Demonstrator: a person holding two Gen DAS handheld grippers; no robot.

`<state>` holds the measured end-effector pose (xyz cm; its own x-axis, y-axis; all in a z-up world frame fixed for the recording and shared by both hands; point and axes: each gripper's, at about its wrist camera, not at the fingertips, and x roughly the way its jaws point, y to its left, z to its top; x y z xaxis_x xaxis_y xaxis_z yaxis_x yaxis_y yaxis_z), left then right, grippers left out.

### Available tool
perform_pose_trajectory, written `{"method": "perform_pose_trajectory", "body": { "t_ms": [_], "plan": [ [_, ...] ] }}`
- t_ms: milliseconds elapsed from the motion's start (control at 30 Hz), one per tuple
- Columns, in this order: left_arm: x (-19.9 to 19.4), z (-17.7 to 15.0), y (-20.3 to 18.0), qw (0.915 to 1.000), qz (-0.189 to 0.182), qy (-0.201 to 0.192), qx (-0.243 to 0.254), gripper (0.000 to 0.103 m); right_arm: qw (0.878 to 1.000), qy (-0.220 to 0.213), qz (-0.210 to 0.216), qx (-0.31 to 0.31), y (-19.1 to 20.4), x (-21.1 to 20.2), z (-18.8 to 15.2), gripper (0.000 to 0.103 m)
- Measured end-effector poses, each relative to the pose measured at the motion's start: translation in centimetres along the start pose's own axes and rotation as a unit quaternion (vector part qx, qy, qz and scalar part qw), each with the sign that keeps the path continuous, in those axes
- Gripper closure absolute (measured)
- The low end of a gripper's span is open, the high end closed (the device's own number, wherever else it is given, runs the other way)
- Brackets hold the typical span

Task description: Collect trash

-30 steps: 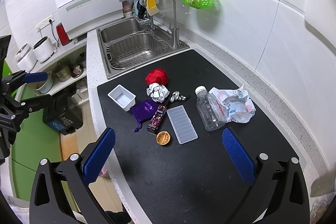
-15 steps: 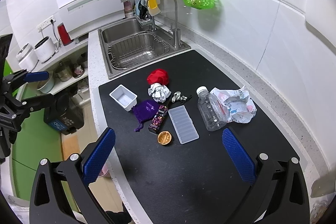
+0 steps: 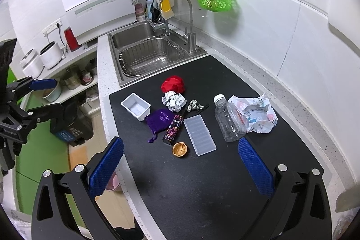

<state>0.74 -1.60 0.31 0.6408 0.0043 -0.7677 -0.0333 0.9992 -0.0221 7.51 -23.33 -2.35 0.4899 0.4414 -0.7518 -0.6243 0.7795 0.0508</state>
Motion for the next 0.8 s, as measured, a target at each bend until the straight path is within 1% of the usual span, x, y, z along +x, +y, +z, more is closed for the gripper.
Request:
{"method": "perform_pose_trajectory", "body": {
  "t_ms": [500, 600, 733, 800],
  "plan": [
    [0.5, 0.0, 0.2, 1.0, -0.005, 0.001, -0.003, 0.003, 1.0, 0.0, -0.006, 0.006, -0.5, 0.4, 0.1, 0.005],
    [0.8, 0.1, 0.4, 0.9999, -0.011, 0.001, -0.003, 0.003, 1.0, 0.001, -0.006, 0.008, -0.7, 0.7, 0.2, 0.005],
    [1.8, 0.3, 1.1, 0.9998, -0.012, 0.008, -0.01, 0.003, 1.0, 0.006, -0.01, 0.006, -1.1, 1.5, 0.4, 0.005],
    [2.6, 0.4, 1.4, 0.9998, -0.006, 0.014, -0.012, 0.003, 1.0, 0.011, -0.013, 0.005, -1.3, 2.1, 0.6, 0.005]
  ]
}}
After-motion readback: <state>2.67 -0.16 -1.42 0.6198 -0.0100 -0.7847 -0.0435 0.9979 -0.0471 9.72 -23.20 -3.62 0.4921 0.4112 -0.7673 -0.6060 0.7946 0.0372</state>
